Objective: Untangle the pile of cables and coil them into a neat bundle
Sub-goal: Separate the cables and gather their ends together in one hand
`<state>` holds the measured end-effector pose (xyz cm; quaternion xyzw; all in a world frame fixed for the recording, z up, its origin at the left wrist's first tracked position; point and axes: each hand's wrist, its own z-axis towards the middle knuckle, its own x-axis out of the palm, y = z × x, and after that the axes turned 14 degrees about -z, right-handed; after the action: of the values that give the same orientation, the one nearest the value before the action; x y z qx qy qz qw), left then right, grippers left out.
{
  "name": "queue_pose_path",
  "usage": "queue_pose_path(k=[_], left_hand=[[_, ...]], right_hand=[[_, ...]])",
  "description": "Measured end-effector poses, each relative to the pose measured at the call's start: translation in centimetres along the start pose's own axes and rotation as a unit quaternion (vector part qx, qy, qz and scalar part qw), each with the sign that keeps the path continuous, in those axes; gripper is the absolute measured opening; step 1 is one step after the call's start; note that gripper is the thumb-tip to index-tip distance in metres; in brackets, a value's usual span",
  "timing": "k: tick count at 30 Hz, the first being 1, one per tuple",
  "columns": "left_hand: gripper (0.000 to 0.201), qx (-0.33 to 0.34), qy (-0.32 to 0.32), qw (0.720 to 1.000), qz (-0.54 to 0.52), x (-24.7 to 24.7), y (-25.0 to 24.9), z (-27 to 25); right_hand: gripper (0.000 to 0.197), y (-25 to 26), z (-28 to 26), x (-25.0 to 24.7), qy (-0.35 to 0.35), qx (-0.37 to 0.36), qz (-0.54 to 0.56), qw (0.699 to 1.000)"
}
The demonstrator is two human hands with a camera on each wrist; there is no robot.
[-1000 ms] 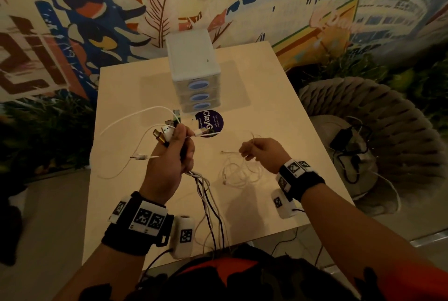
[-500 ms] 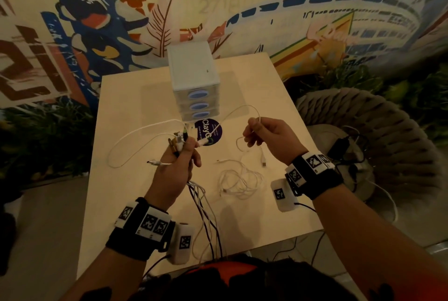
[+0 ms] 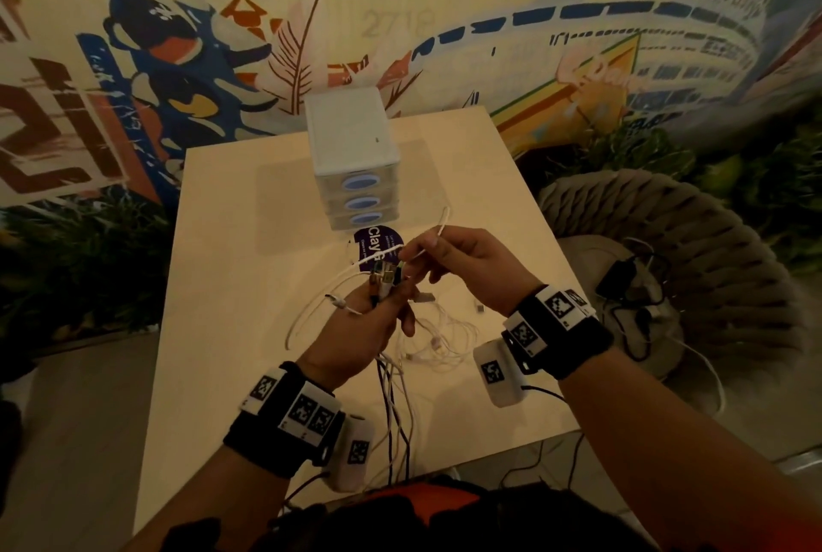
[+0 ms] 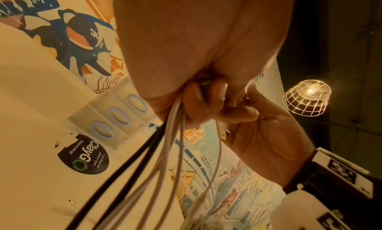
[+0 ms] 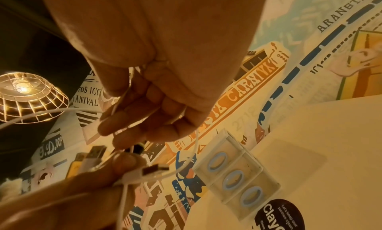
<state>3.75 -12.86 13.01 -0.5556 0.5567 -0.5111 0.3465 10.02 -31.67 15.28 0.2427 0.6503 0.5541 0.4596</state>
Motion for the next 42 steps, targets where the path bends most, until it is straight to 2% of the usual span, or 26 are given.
queue_pose_path(k=[5, 8, 13, 17, 19, 22, 25, 30, 33, 36, 39, 42], left_hand=[[0.028, -0.008, -0.024, 0.995, -0.094, -0.1, -0.1, -0.1], [0.028, -0.018, -0.037, 0.986, -0.164, -0.5, -0.1, -0.1], [0.025, -0.033, -0.024, 0.971, -0.237, -1.0, -0.2, -0.2], [0.025, -0.042, -0.019, 0.971, -0.234, -0.8, -0.4, -0.4], [0.026, -0.043, -0.026, 0.973, -0.224, -0.9, -0.5, -0.4], [0.029, -0.040, -0.038, 0.976, -0.209, -1.3, -0.5, -0.5], [0.031, -0.039, -0.044, 0.979, -0.193, -1.9, -0.6, -0.8], [0.031, -0.036, -0.050, 0.978, -0.199, -2.6, -0.9, -1.3], [0.032, -0.035, -0.040, 0.979, -0.199, -2.8, -1.0, -1.6], [0.032, -0.026, -0.014, 0.980, -0.199, -2.6, -1.2, -2.0], [0.031, -0.005, 0.021, 0.978, -0.208, -2.1, -1.3, -2.3], [0.028, -0.004, 0.045, 0.979, -0.200, -1.4, -1.4, -2.5]], right_hand=[[0.027, -1.2, -1.3, -0.1, -0.044, 0.005, -0.011, 0.999], [0.033, -3.6, -2.8, 0.3, -0.060, 0.058, -0.102, 0.991], [0.043, -5.7, -4.2, 1.7, 0.088, 0.115, -0.178, 0.973], [0.017, -5.7, -4.2, 2.9, 0.140, 0.115, -0.179, 0.967], [0.012, -5.5, -4.3, 2.9, 0.140, 0.115, -0.161, 0.970], [0.015, -5.7, -4.8, 1.8, 0.065, 0.109, -0.137, 0.982], [0.013, -5.9, -5.4, 0.0, -0.067, 0.109, -0.063, 0.990], [0.006, -5.9, -5.9, -3.6, -0.255, 0.126, -0.059, 0.957], [0.006, -5.6, -6.7, -5.2, -0.292, 0.107, -0.106, 0.944], [0.006, -4.2, -7.3, -5.3, -0.264, 0.072, -0.154, 0.949], [0.011, -1.9, -7.4, -3.7, -0.175, 0.031, -0.180, 0.967], [0.020, 0.6, -6.9, -0.7, -0.088, 0.016, -0.241, 0.966]])
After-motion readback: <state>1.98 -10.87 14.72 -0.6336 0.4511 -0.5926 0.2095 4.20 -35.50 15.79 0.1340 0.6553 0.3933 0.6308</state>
